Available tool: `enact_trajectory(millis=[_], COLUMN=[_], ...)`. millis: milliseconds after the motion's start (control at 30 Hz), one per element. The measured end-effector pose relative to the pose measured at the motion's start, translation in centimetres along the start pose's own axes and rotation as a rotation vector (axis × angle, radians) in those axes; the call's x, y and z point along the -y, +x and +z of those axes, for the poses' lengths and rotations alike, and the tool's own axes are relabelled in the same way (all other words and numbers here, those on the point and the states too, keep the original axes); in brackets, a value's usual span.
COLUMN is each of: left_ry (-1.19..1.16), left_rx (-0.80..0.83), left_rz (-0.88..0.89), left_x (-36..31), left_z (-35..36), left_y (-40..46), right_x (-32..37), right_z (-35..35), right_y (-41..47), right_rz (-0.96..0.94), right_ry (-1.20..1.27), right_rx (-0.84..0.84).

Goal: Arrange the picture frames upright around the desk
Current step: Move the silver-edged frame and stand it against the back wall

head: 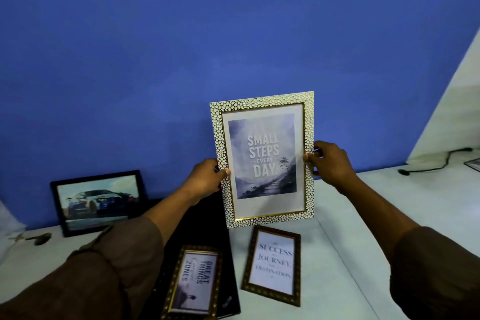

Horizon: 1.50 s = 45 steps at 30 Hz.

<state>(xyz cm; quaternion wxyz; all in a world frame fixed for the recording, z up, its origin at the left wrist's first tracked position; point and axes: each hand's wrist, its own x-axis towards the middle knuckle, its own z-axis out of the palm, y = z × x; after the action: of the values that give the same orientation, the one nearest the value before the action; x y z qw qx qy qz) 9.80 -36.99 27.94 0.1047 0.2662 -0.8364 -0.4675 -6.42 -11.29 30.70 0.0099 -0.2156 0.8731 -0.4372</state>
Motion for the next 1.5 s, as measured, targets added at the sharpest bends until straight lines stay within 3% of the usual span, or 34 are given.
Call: enact_trajectory(millis=[233,600,867,1500], left_ry=[0.021,0.133,0.173,0.263], left_rx=[0.034,0.063,0.079,0.011], left_rz=[0.004,-0.021,-0.097,-0.316], left_x=[-2.1,-0.4,5.1,7.3], left_z=[7.9,11.3,14.1,20.8], left_y=[4.3,13.3,20.3,27.8], right_x=[-7.1,-10.7,-14.1,-25.5], right_z=[-3.2,0.0,4.4,12.8], right_y=[4.4,11.6,17.7,30.1], right_rz=[0.064,0.099,0.098,0.036], right_ry=[-0.112,-0.226,-0.259,-0.190], right_rx=[-0.006,0.004,0.130,0.379])
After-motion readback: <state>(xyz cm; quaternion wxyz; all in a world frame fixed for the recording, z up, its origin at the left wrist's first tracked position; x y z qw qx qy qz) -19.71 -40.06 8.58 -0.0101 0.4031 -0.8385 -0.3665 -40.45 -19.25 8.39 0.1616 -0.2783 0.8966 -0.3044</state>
